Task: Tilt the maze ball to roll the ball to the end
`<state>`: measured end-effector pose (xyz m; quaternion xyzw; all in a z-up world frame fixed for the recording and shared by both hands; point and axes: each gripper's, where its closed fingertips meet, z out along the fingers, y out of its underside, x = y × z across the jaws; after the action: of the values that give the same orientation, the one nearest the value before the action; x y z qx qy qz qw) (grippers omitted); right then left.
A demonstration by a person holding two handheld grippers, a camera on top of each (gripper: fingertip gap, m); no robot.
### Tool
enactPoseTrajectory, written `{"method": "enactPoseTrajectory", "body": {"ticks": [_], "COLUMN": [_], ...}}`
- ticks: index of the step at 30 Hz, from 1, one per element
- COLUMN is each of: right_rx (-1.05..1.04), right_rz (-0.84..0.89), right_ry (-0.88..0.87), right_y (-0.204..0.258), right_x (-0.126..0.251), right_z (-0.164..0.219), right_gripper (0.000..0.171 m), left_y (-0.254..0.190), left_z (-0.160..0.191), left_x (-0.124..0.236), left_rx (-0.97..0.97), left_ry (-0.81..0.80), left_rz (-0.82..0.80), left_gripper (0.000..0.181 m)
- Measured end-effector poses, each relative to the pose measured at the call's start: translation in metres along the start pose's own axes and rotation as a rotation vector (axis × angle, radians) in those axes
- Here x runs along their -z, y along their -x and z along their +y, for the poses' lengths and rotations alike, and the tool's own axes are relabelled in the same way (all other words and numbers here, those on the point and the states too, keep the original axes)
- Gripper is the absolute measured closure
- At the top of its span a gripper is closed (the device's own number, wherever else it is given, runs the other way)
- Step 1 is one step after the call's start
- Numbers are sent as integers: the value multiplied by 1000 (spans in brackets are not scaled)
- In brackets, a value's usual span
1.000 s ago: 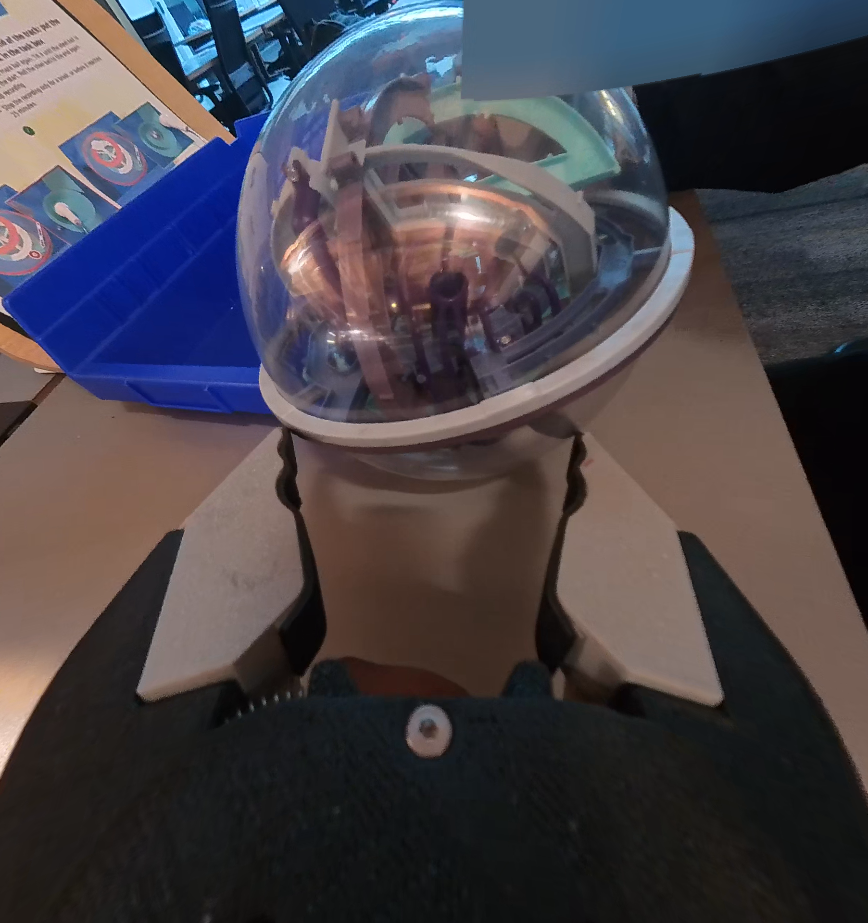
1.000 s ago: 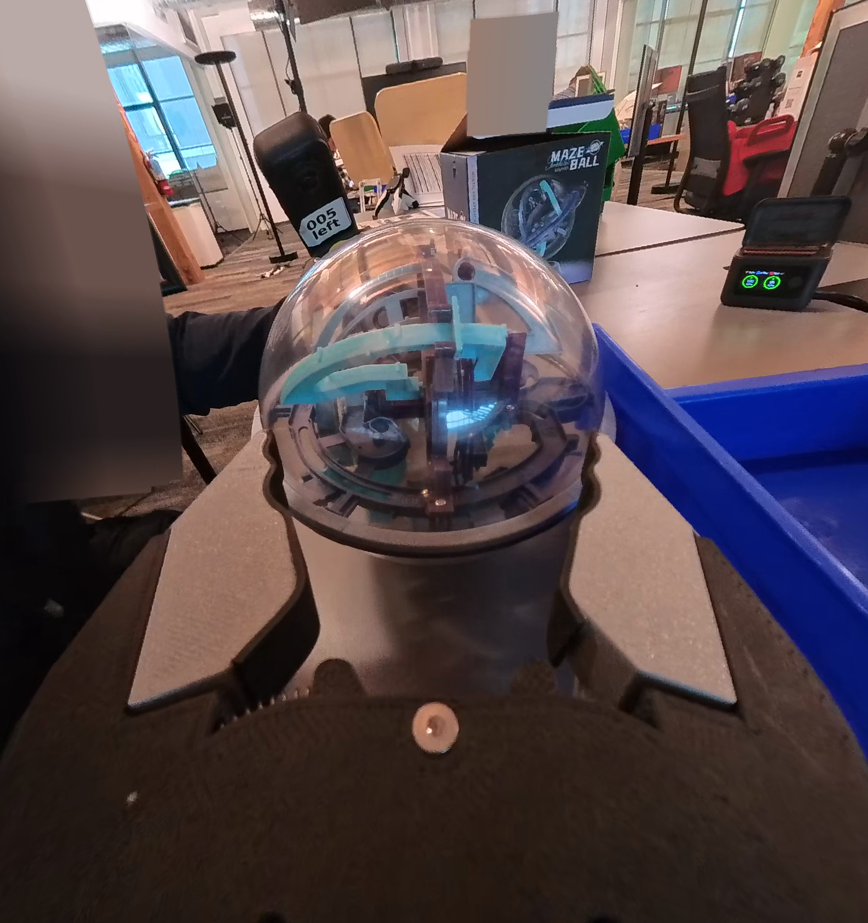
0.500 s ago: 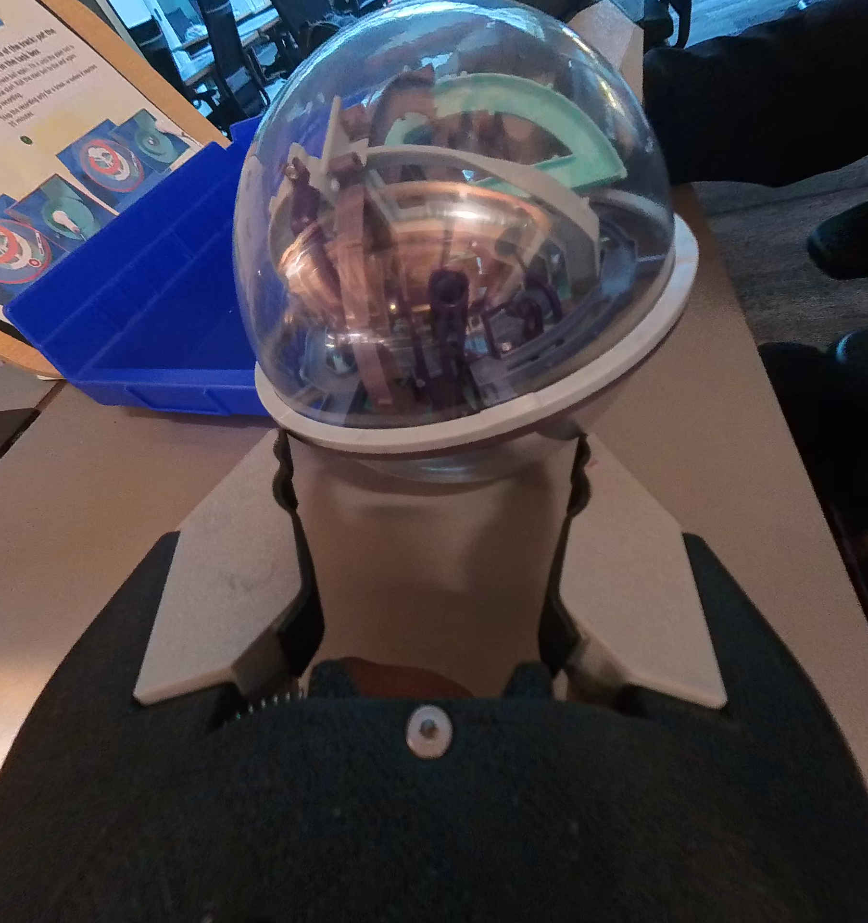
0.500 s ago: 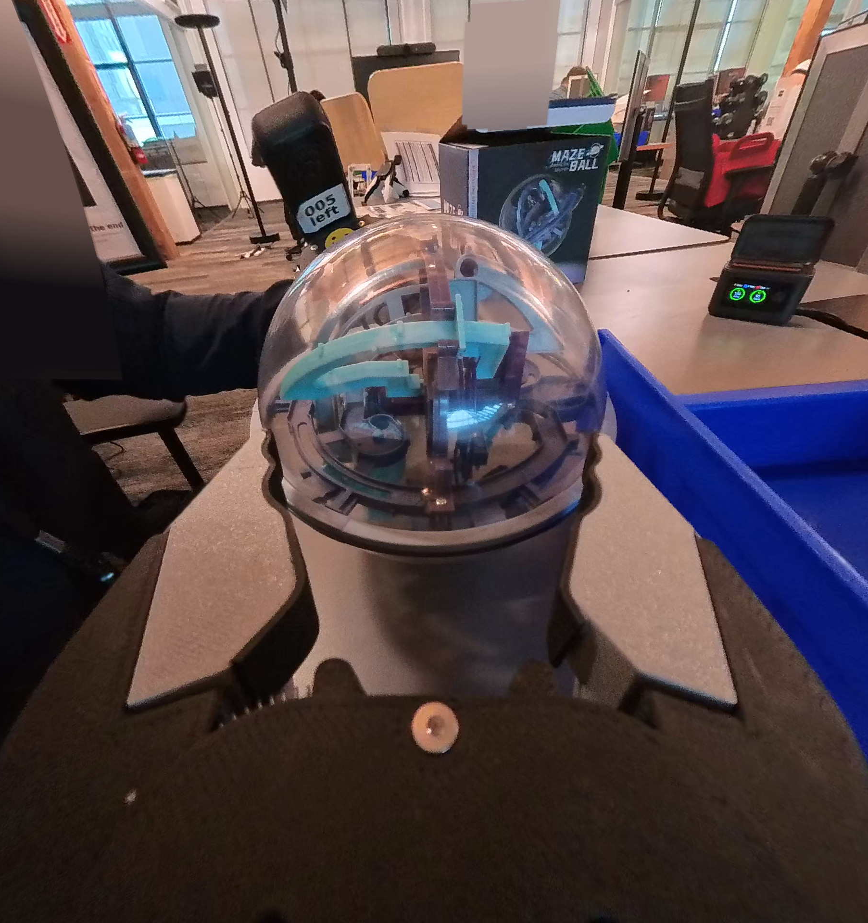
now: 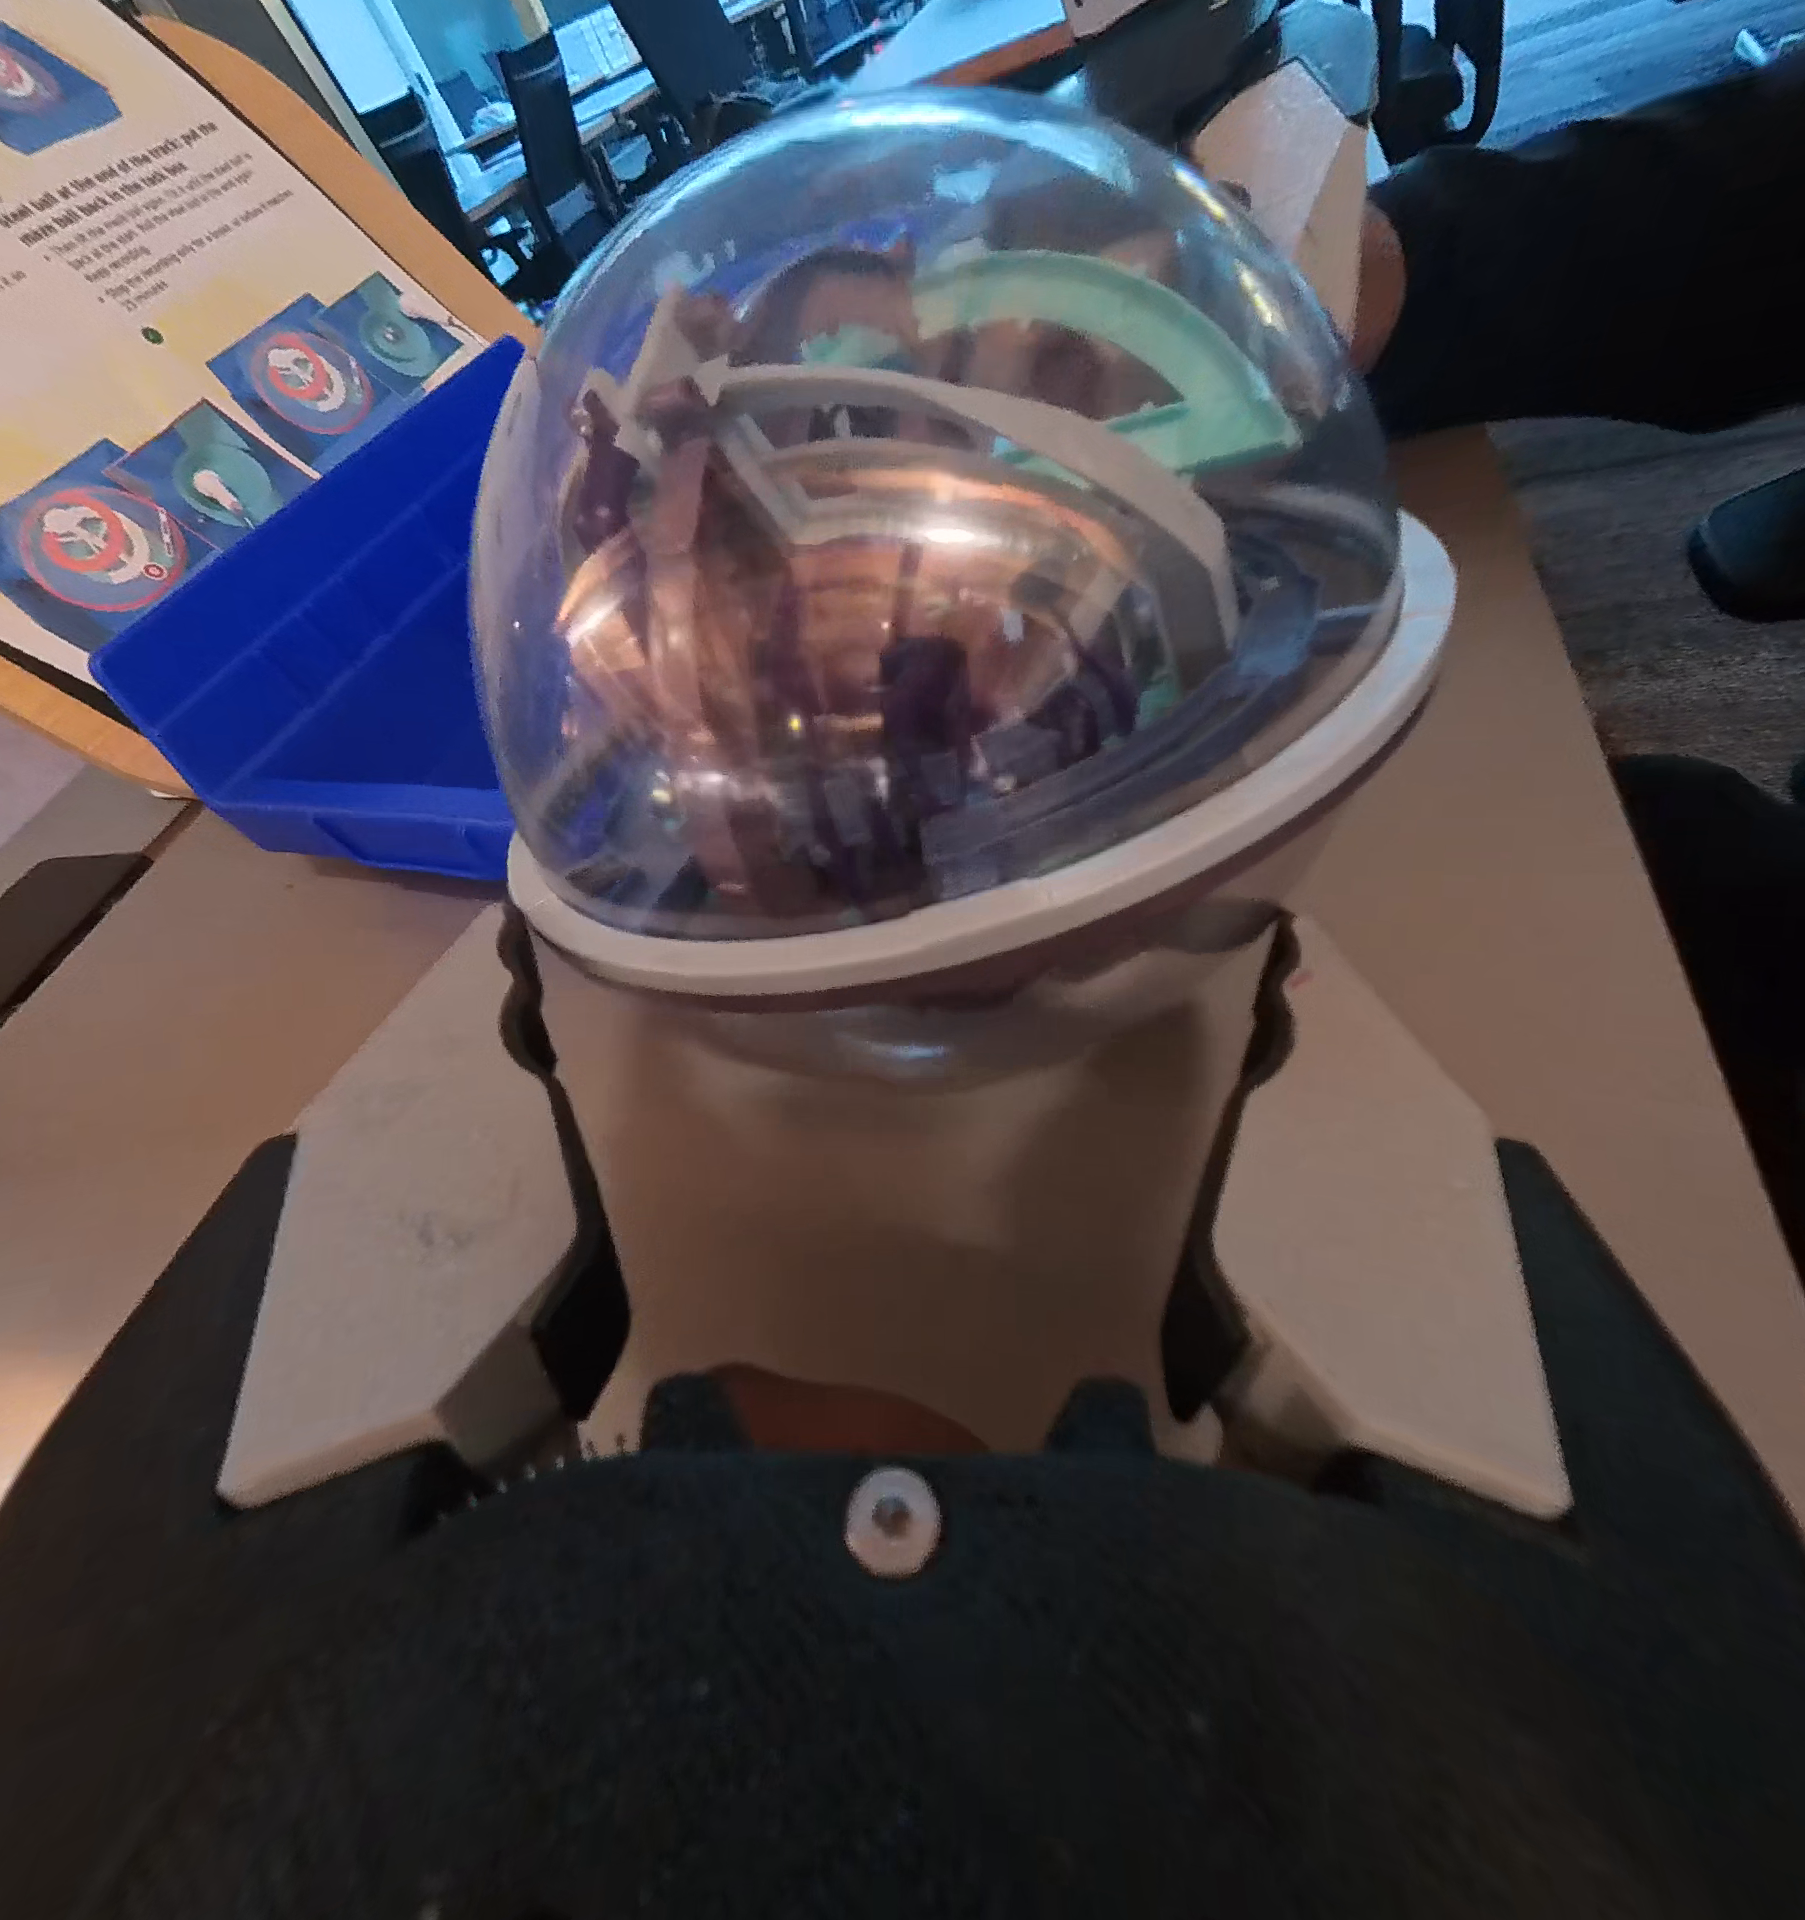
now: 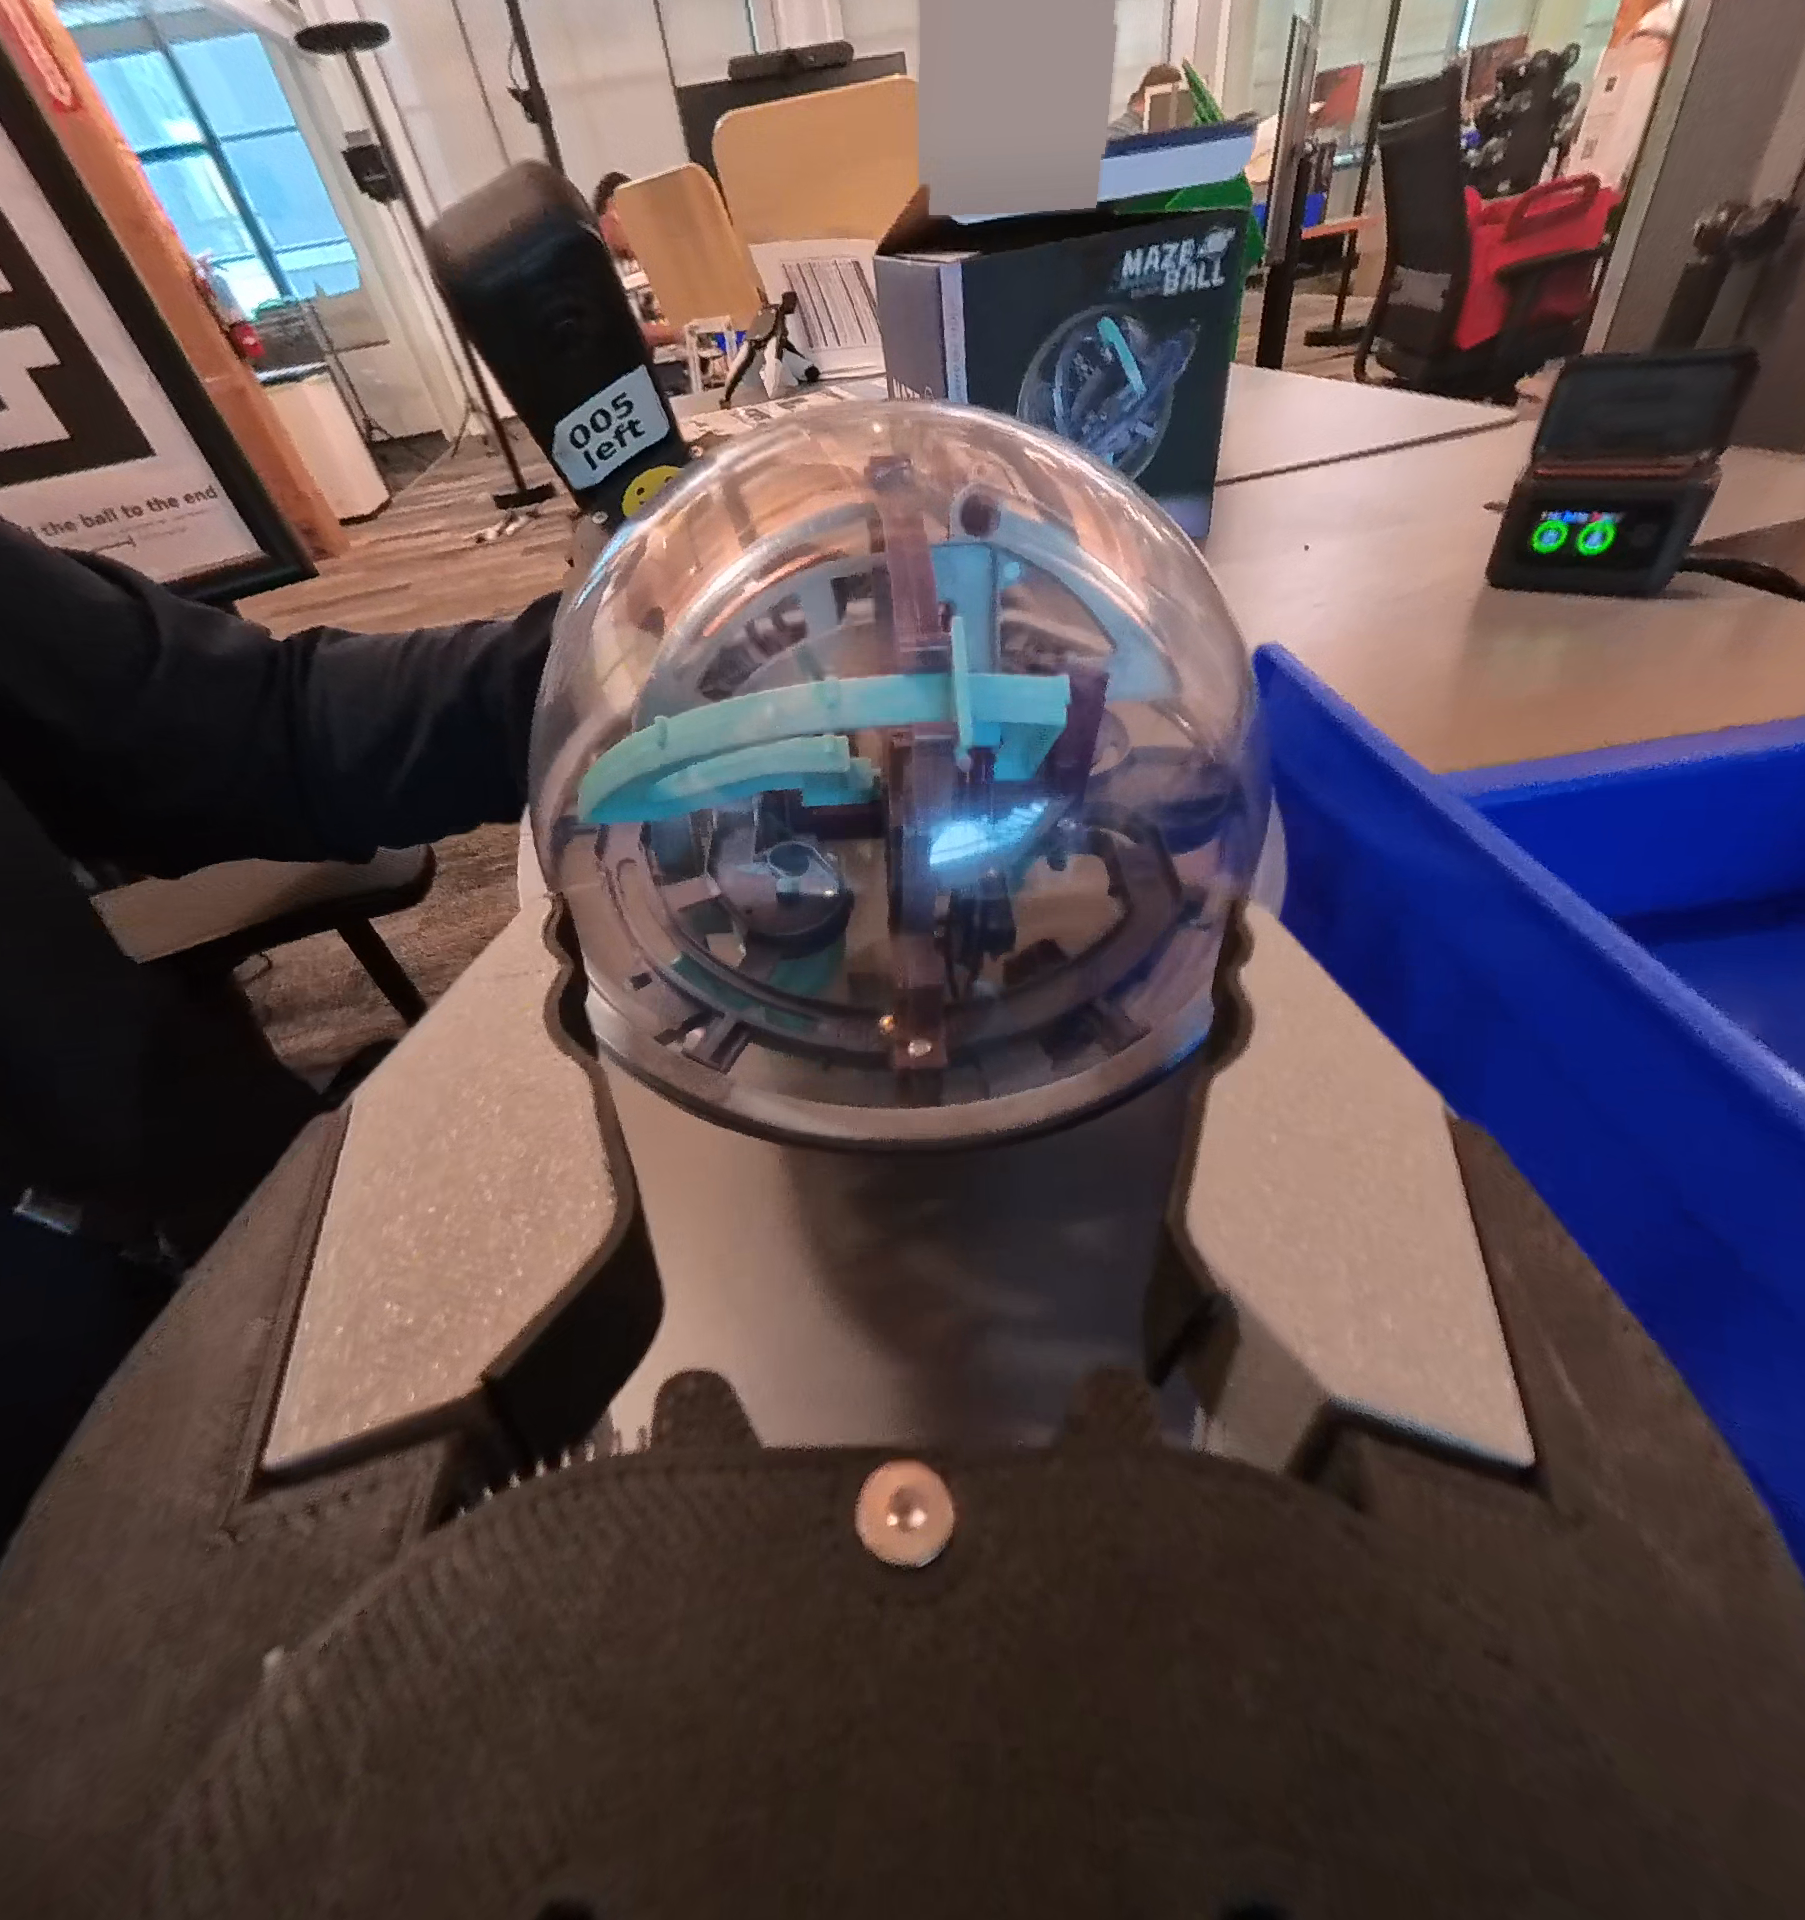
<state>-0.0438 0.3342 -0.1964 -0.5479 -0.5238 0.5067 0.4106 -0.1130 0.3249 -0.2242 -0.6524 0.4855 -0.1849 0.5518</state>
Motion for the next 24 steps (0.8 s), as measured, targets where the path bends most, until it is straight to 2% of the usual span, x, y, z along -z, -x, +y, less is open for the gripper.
{"method": "enactPoseTrajectory", "body": {"ticks": [6, 10, 13, 15, 18, 24], "right_rx": [-148, -41, 26, 76, 206, 295], "right_rz": [-11, -8, -15, -13, 118, 244], "right_ry": [-5, 64, 106, 127, 194, 244], "right_y": [6, 16, 19, 19, 3, 0], "right_x": [-10, -17, -20, -20, -21, -27], "right_z": [1, 9, 14, 17, 23, 28], "right_gripper": [52, 37, 33, 36, 59, 58], "left_y": [-4, -4, -3, -4, 0, 3], "left_z": [-6, -3, 0, 0, -1, -2], "left_x": [5, 8, 10, 12, 16, 20], "left_rx": [97, 141, 187, 206, 245, 242], "left_ry": [-43, -36, -26, -30, -50, -73], "left_rz": [80, 115, 149, 173, 187, 182], "left_gripper": [39, 38, 38, 41, 48, 49]}}
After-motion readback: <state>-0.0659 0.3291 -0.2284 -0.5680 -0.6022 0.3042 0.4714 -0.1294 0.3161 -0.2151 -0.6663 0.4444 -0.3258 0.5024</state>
